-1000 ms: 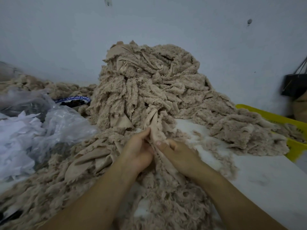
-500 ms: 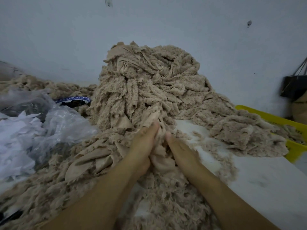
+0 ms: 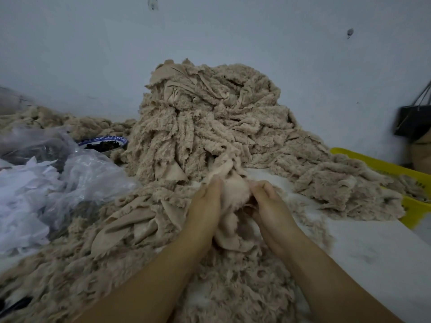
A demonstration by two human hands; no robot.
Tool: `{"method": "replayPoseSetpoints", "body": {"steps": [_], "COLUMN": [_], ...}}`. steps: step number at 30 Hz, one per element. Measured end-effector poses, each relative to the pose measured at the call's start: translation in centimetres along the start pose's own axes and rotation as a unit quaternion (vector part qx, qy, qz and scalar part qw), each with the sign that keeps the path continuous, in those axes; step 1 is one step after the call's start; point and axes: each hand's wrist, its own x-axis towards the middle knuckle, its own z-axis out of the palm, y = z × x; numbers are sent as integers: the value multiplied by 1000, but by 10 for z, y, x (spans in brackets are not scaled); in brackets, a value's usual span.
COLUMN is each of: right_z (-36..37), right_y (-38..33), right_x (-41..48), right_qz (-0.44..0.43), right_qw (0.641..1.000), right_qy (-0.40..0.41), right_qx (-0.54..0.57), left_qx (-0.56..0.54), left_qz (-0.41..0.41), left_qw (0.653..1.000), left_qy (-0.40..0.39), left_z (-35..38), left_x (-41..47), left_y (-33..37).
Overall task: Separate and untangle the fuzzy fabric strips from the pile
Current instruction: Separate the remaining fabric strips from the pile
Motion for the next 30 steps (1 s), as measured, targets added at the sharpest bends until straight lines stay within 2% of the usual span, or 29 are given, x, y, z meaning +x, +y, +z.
{"method": "replayPoseSetpoints", "body": {"steps": [2,5,10,12,15,17,20,22,28,30], "right_z": [-2,-3,-20,-25,-20,-19,-25,-30,-31,-34], "right_y": [-1,-2,-8,-7,-1,2,-3,-5,-14,-15], "right_x": [3,5,13,16,18,19,21,22,16,15], "right_qz": [-14,-1,6,12,17,14,18,39,99,88], "right_qw": [999,997,981,979,989,991,981,973,960,968], "right_qy": [38,47,71,62,25,16,71,107,117,104], "right_qx": [8,56,178,192,145,132,178,203,233,211], "left_qx": [-85,-240,-374,-378,-357,-363,-395,-400,-493,-473], "left_qz": [-44,-97,-111,-113,-96,-81,-55,-45,-59,-85], "left_qw": [995,966,919,917,928,924,901,895,854,865], "left_qy": [40,11,50,51,54,86,169,193,158,140], "left_z": [-5,-11,-34,-34,-24,-23,-37,-44,-48,-49], "left_x": [8,18,31,31,28,28,33,36,39,40], "left_y": [2,3,5,6,5,4,8,9,11,8]}}
